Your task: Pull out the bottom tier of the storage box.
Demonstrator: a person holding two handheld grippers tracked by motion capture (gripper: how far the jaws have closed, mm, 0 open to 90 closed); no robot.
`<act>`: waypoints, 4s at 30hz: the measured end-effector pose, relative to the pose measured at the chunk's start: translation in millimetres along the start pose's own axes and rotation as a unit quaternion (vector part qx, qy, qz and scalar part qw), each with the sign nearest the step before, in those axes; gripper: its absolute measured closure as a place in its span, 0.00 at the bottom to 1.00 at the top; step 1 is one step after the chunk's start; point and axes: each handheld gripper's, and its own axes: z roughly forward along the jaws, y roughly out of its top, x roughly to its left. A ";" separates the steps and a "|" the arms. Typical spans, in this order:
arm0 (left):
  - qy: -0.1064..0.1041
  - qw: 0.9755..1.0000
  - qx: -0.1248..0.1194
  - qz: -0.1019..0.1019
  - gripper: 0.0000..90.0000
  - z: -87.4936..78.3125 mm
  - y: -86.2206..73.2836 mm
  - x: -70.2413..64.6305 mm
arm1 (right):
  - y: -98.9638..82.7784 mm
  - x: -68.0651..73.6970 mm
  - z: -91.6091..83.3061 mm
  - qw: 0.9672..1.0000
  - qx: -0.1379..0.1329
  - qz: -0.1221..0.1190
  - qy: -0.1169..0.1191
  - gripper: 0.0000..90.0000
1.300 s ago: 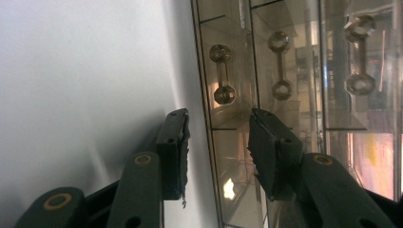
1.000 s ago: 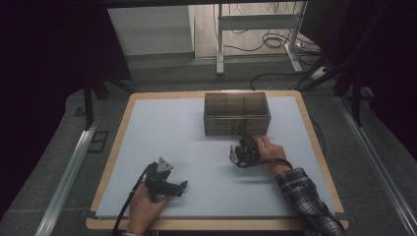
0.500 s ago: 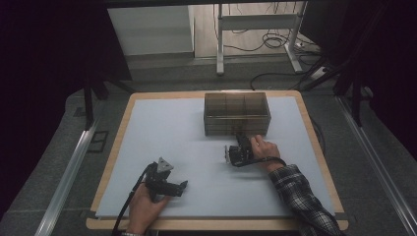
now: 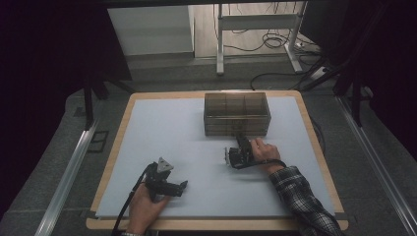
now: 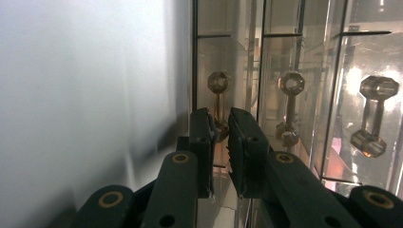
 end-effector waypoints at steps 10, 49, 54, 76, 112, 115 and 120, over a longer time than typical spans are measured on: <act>0.000 1.000 0.000 0.000 0.00 0.0 0.0 0.0 | -2.0 2.0 -15.2 1.000 -0.012 0.010 0.016 0.88; 0.000 1.000 0.000 0.000 0.00 0.0 0.1 0.0 | -9.7 -18.4 -40.5 0.991 -0.054 0.085 0.093 0.76; 0.000 1.000 0.000 0.001 0.00 0.0 0.1 0.1 | -13.4 -28.3 -41.0 0.983 -0.071 0.115 0.126 0.74; 0.000 1.000 0.000 0.002 0.00 0.0 0.1 0.3 | -34.2 -61.4 -34.6 0.929 -0.120 0.220 0.273 0.70; 0.000 1.000 0.000 0.001 0.00 0.0 0.1 0.1 | -100.0 -103.0 22.7 0.848 -0.127 0.248 0.450 0.75; 0.000 1.000 0.000 0.001 0.00 0.0 0.1 0.1 | -102.8 -100.9 31.1 0.842 -0.128 0.245 0.463 0.78; 0.000 1.000 0.000 0.001 0.00 0.0 0.1 0.1 | -104.5 -96.5 41.7 0.832 -0.126 0.232 0.488 0.84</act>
